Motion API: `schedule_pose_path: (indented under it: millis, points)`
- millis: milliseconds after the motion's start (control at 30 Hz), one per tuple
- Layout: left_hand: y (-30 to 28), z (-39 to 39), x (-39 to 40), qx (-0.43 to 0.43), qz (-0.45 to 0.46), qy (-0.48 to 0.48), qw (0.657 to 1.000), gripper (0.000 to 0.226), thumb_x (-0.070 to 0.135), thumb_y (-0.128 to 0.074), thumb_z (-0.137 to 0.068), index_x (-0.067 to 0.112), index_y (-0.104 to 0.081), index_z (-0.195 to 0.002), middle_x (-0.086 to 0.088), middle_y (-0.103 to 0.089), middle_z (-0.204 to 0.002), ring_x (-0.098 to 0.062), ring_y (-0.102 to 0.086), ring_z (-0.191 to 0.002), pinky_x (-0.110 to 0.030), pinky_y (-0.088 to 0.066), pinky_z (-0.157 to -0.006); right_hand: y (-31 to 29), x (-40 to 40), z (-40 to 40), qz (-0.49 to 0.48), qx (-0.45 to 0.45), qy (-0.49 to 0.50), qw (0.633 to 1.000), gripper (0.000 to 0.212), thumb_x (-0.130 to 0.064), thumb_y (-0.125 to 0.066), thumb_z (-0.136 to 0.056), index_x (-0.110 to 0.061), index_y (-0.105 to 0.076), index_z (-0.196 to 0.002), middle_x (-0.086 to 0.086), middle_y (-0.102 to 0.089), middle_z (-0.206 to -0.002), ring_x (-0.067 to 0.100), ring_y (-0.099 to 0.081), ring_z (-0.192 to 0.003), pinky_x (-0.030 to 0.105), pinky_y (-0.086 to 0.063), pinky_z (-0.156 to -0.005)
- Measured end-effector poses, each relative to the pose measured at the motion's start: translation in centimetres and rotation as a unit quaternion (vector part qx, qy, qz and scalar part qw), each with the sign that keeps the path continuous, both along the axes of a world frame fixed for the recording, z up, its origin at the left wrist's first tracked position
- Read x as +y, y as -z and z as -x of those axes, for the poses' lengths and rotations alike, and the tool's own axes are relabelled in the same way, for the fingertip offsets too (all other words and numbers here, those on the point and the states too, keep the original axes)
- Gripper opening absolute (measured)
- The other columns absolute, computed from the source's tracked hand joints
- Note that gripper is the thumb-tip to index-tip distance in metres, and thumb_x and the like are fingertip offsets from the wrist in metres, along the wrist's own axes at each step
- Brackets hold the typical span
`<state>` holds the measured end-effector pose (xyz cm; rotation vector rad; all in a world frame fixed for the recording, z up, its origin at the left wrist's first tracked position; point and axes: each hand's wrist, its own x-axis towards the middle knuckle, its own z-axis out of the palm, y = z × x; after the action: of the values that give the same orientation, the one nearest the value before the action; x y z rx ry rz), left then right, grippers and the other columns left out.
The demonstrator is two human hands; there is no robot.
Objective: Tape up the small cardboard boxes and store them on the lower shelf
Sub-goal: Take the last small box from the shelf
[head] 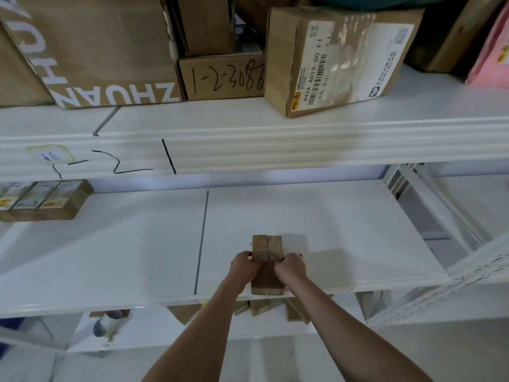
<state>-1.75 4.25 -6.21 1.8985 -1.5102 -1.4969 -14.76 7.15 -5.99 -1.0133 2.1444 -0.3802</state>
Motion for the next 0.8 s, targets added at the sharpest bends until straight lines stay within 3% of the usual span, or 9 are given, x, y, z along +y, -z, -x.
schedule_pose_path:
  millis: [133, 367, 500, 667, 800]
  points:
    - [0.2, 0.6, -0.1, -0.022, 0.011, -0.012, 1.0, 0.048, 0.036, -0.066, -0.093, 0.01, -0.056, -0.132, -0.011, -0.066, -0.122, -0.028, -0.063, -0.111, -0.042, -0.055, -0.096, 0.1, -0.1, 0.3, 0.019, 0.021, 0.007, 1.0, 0.025, -0.035, -0.059, -0.1, -0.011, -0.058, -0.095, 0.001, -0.056, -0.083, 0.022, -0.058, -0.086, 0.028, -0.043, -0.067]
    - [0.5, 1.0, -0.1, -0.019, 0.01, -0.055, 0.998, 0.054, 0.036, -0.073, -0.087, 0.011, -0.056, -0.132, -0.012, -0.065, -0.121, -0.029, -0.063, -0.109, -0.044, -0.056, -0.095, 0.1, -0.2, 0.3, 0.03, 0.026, 0.003, 0.999, 0.029, -0.035, -0.061, -0.099, -0.007, -0.067, -0.1, 0.003, -0.064, -0.087, 0.021, -0.059, -0.081, 0.029, -0.048, -0.068]
    - [-0.1, 1.4, 0.4, -0.006, 0.009, -0.068, 0.998, 0.052, 0.036, -0.067, -0.093, 0.012, -0.053, -0.137, -0.01, -0.065, -0.125, -0.028, -0.062, -0.112, -0.042, -0.055, -0.096, -0.4, -0.2, 0.6, 0.038, 0.009, -0.002, 0.999, 0.036, -0.04, -0.06, -0.1, -0.005, -0.067, -0.102, 0.009, -0.068, -0.099, 0.028, -0.063, -0.097, 0.034, -0.052, -0.079]
    - [-1.0, 1.4, 0.5, -0.033, 0.015, -0.032, 0.999, 0.052, 0.04, -0.056, -0.099, 0.01, -0.049, -0.142, -0.012, -0.062, -0.132, -0.029, -0.061, -0.117, -0.043, -0.053, -0.1, -1.4, -0.1, 1.1, 0.047, 0.02, -0.043, 0.998, 0.034, -0.044, -0.056, -0.101, -0.01, -0.058, -0.102, 0.005, -0.064, -0.096, 0.021, -0.059, -0.086, 0.025, -0.042, -0.06]
    - [-1.7, 0.5, 0.6, -0.051, 0.041, -0.05, 0.997, 0.048, 0.045, -0.049, -0.102, 0.015, -0.054, -0.139, -0.009, -0.067, -0.123, -0.025, -0.065, -0.104, -0.041, -0.053, -0.099, -2.8, 0.3, 0.6, 0.148, 0.122, -0.037, 0.981, 0.041, -0.038, -0.057, -0.101, -0.008, -0.054, -0.128, 0.011, -0.06, -0.123, 0.027, -0.06, -0.113, 0.035, -0.052, -0.089]
